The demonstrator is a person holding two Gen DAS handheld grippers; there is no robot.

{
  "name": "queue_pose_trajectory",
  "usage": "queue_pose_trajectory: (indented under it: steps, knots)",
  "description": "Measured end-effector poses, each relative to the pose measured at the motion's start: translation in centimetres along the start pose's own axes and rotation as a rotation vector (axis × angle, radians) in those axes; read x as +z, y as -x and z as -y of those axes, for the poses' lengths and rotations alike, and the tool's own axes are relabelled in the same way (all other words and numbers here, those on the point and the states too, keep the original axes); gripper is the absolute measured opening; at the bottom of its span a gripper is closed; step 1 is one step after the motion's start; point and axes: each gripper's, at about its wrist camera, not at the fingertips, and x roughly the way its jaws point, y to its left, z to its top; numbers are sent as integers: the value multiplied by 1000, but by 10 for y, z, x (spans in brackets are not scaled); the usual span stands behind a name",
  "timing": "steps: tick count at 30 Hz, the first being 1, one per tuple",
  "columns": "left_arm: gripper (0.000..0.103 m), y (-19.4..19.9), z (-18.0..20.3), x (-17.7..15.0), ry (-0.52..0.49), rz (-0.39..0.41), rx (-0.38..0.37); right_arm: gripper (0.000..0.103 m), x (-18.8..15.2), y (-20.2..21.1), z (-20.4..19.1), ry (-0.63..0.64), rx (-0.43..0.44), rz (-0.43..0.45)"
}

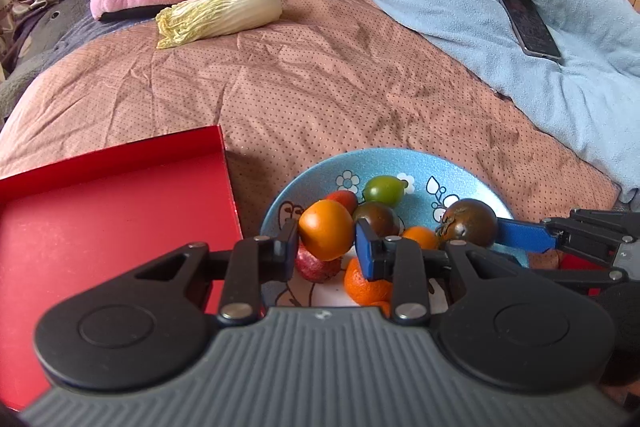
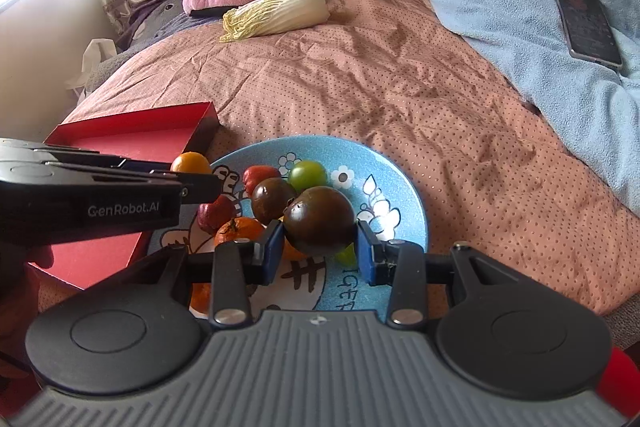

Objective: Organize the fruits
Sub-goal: 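Lower onto the plate and open the left gripper while the right releases the dark tomato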

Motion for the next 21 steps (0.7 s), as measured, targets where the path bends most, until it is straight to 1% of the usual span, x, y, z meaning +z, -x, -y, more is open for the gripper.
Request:
queue_pose_trajectory:
  steps: [8,11,12,13,14,15,16,18,21]
  knots:
    - [33,-3,1,0,3,-6,-29,44,6,-17,-6,51,-11,-22]
    - [34,-3,2,2,-1,-2,-27,46,7,-18,-7,71,-12,-33]
    - [34,-3,3,2,0,-3,-30,49,7,-18,-8,73,-8,-36]
    - [33,-4,3,2,-1,-5,-29,57,6,-16,-7,70,-2,-34]
    - [34,-4,4,2,-4,-5,-27,61,5,-14,-7,71,2,-33]
    - [34,-4,4,2,-5,-5,-29,70,4,-12,-7,78,3,-37]
    - [34,-5,4,2,-4,-7,-31,75,2,-9,-8,85,6,-35]
    - [34,-5,5,1,-2,-10,-34,77,-2,0,-11,100,24,-31]
    - [34,-5,9,-1,-9,-15,-52,77,-6,16,-13,116,33,-23]
